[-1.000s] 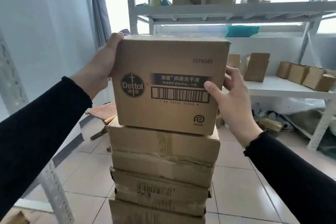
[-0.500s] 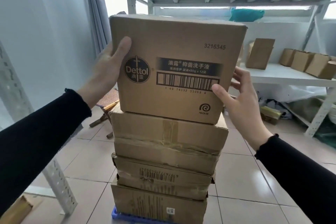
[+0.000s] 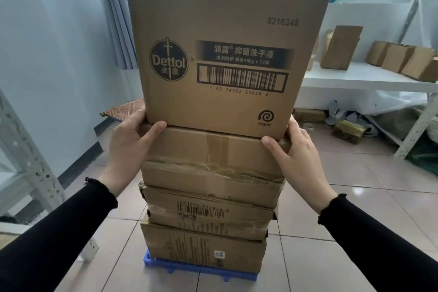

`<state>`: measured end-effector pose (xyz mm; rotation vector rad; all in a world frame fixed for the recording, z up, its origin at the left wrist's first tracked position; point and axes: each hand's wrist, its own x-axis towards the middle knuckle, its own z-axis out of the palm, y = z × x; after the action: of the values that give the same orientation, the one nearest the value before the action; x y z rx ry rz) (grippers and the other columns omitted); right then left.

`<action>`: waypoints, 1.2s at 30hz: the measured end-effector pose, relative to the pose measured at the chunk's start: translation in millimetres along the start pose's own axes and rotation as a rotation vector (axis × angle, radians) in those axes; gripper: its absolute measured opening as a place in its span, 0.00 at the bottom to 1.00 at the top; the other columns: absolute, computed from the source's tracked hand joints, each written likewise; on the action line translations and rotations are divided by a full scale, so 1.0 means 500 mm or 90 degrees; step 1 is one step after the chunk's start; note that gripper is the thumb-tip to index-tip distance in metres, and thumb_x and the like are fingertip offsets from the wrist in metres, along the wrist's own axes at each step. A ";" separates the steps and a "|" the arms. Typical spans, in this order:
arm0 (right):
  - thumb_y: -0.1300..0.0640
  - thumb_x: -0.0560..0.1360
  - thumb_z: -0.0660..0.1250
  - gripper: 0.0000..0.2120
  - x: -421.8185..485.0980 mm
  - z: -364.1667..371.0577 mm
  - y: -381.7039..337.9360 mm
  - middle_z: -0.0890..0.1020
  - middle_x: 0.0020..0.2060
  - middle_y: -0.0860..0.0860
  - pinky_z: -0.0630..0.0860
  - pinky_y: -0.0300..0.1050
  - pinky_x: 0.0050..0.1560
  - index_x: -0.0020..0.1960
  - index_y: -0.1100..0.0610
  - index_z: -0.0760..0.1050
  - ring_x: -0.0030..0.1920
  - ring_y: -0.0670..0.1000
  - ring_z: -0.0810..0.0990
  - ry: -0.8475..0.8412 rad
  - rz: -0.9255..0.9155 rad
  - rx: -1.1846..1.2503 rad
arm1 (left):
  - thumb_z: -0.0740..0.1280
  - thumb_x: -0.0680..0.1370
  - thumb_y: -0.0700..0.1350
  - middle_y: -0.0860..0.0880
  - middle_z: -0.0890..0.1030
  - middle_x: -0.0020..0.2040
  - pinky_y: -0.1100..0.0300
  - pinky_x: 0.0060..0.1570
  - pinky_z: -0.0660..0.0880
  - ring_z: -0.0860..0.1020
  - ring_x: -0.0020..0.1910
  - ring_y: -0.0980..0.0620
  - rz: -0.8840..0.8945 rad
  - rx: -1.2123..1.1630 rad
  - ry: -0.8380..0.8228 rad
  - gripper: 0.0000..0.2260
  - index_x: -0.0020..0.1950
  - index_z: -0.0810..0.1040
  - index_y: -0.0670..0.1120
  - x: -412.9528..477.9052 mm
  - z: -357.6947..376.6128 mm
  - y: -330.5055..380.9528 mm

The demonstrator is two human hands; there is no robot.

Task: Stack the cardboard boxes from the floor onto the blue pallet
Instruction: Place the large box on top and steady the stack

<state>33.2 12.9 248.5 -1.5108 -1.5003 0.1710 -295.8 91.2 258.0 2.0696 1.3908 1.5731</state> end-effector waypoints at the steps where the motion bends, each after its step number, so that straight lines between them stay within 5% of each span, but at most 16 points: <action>1: 0.44 0.79 0.68 0.34 0.000 0.002 0.001 0.79 0.59 0.42 0.65 0.24 0.52 0.82 0.45 0.59 0.55 0.34 0.69 0.003 0.000 0.003 | 0.71 0.80 0.52 0.50 0.85 0.52 0.52 0.51 0.82 0.83 0.48 0.52 0.003 -0.006 0.009 0.19 0.69 0.81 0.45 -0.001 0.001 0.000; 8: 0.43 0.77 0.71 0.35 -0.005 0.002 0.008 0.79 0.60 0.45 0.66 0.22 0.51 0.80 0.43 0.61 0.55 0.30 0.70 0.038 -0.008 0.011 | 0.75 0.77 0.49 0.64 0.84 0.49 0.61 0.52 0.80 0.82 0.48 0.59 0.012 -0.022 0.044 0.16 0.64 0.81 0.53 -0.007 0.004 0.005; 13: 0.42 0.76 0.71 0.34 -0.007 0.003 0.015 0.80 0.60 0.46 0.67 0.25 0.53 0.79 0.44 0.64 0.55 0.38 0.74 0.044 -0.013 0.025 | 0.76 0.76 0.48 0.50 0.86 0.55 0.63 0.53 0.80 0.83 0.49 0.59 0.008 -0.072 0.059 0.19 0.66 0.82 0.45 -0.012 0.010 0.005; 18: 0.44 0.76 0.72 0.37 -0.011 -0.001 0.023 0.75 0.62 0.35 0.71 0.43 0.66 0.81 0.45 0.62 0.67 0.45 0.72 0.021 -0.027 0.060 | 0.75 0.77 0.47 0.47 0.85 0.55 0.59 0.54 0.81 0.82 0.50 0.51 0.008 -0.106 0.061 0.20 0.68 0.80 0.43 -0.016 0.014 -0.012; 21: 0.44 0.73 0.74 0.46 -0.031 0.006 0.046 0.68 0.76 0.44 0.70 0.52 0.74 0.84 0.48 0.54 0.75 0.45 0.67 0.025 -0.003 0.144 | 0.74 0.78 0.44 0.46 0.78 0.66 0.67 0.58 0.77 0.79 0.60 0.55 -0.007 -0.128 0.066 0.28 0.76 0.71 0.45 -0.040 0.023 -0.029; 25: 0.39 0.69 0.77 0.56 -0.079 0.032 0.106 0.60 0.81 0.46 0.68 0.56 0.76 0.84 0.47 0.44 0.78 0.46 0.64 0.008 0.098 0.251 | 0.75 0.78 0.50 0.48 0.67 0.79 0.49 0.73 0.69 0.70 0.76 0.51 -0.077 -0.160 0.031 0.37 0.81 0.59 0.51 -0.098 0.030 -0.107; 28: 0.37 0.68 0.78 0.57 -0.125 0.062 0.164 0.62 0.81 0.46 0.64 0.54 0.77 0.84 0.47 0.46 0.79 0.46 0.63 -0.076 0.164 0.232 | 0.75 0.76 0.56 0.47 0.68 0.79 0.51 0.76 0.65 0.68 0.77 0.52 -0.178 -0.148 -0.016 0.42 0.83 0.56 0.50 -0.157 0.042 -0.162; 32: 0.41 0.71 0.77 0.44 -0.177 0.101 0.191 0.76 0.72 0.42 0.74 0.37 0.66 0.81 0.46 0.60 0.71 0.39 0.74 -0.174 0.200 0.292 | 0.73 0.79 0.50 0.49 0.73 0.76 0.53 0.72 0.69 0.71 0.74 0.53 -0.244 -0.184 -0.098 0.36 0.83 0.61 0.49 -0.203 0.059 -0.206; 36: 0.56 0.79 0.72 0.23 -0.189 0.124 0.198 0.82 0.62 0.39 0.77 0.33 0.58 0.71 0.45 0.71 0.62 0.36 0.80 -0.143 0.205 0.304 | 0.71 0.80 0.45 0.52 0.83 0.60 0.56 0.59 0.79 0.81 0.54 0.62 -0.242 -0.164 -0.116 0.20 0.72 0.76 0.44 -0.206 0.074 -0.217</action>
<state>38.0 -11.6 100.4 -1.3561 -1.2560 0.8521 -324.4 85.4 106.7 1.6379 1.3375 1.2937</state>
